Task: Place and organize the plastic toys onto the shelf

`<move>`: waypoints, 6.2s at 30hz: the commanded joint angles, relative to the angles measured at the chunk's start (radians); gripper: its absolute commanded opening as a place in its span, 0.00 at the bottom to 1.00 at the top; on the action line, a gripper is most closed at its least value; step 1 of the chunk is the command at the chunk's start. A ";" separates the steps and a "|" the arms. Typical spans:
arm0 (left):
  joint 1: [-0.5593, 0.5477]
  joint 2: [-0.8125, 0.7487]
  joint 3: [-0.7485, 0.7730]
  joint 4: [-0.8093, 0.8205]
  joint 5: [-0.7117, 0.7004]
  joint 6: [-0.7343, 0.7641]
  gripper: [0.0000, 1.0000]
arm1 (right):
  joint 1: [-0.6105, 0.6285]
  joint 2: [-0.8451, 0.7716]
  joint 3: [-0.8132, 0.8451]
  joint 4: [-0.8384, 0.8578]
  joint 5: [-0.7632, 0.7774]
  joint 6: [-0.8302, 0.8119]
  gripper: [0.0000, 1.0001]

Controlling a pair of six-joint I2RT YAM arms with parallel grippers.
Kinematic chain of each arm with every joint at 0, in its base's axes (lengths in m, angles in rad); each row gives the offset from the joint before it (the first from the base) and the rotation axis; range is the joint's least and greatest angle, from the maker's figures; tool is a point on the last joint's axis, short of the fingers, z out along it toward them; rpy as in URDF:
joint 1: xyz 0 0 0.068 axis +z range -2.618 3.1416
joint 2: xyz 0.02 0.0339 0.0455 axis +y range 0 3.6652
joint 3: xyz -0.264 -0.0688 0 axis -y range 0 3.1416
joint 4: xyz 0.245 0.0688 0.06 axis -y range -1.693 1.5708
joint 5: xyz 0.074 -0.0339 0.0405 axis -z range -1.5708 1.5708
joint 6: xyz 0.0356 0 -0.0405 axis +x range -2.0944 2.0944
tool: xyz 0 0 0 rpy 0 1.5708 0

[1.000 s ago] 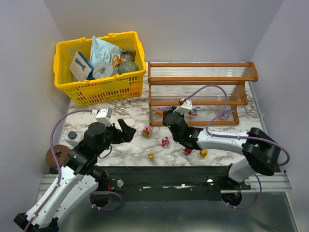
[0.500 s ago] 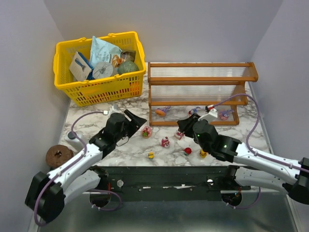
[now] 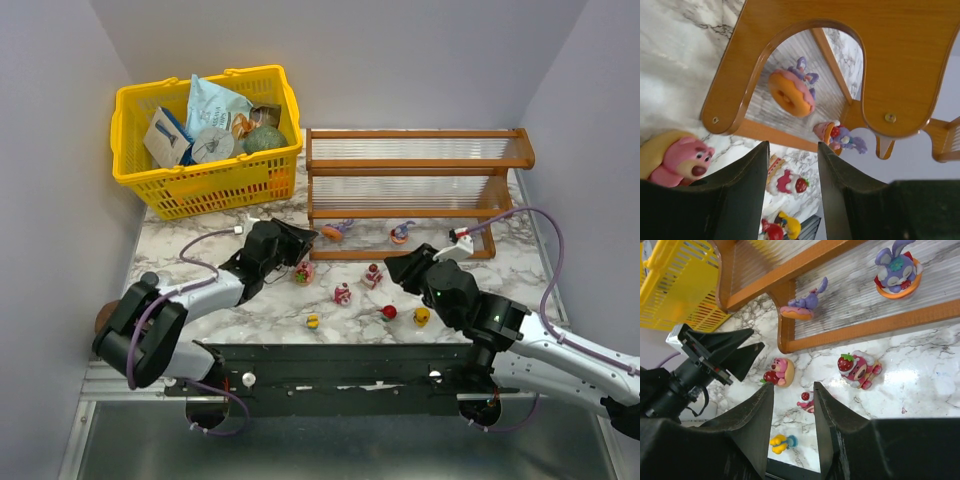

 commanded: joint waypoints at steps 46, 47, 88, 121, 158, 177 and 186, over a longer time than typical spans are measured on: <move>-0.004 0.431 0.044 0.484 0.047 -0.134 0.34 | -0.005 -0.045 -0.035 -0.122 0.056 0.029 0.46; -0.004 0.429 0.042 0.490 0.048 -0.128 0.37 | -0.005 -0.045 -0.037 -0.122 0.058 0.029 0.46; 0.001 0.547 -0.001 0.653 0.108 -0.135 0.07 | -0.006 -0.002 -0.037 -0.137 0.081 0.054 0.45; -0.001 0.577 -0.103 0.630 0.094 -0.050 0.30 | -0.005 0.047 -0.037 -0.133 0.071 0.086 0.45; -0.001 0.515 -0.010 0.331 0.149 -0.054 0.33 | -0.006 0.003 -0.040 -0.131 0.081 0.097 0.45; -0.001 0.403 0.102 -0.091 0.120 -0.031 0.40 | -0.006 0.024 -0.032 -0.137 0.099 0.127 0.45; -0.005 0.305 0.067 -0.071 0.116 0.041 0.41 | -0.006 0.040 -0.032 -0.139 0.101 0.138 0.45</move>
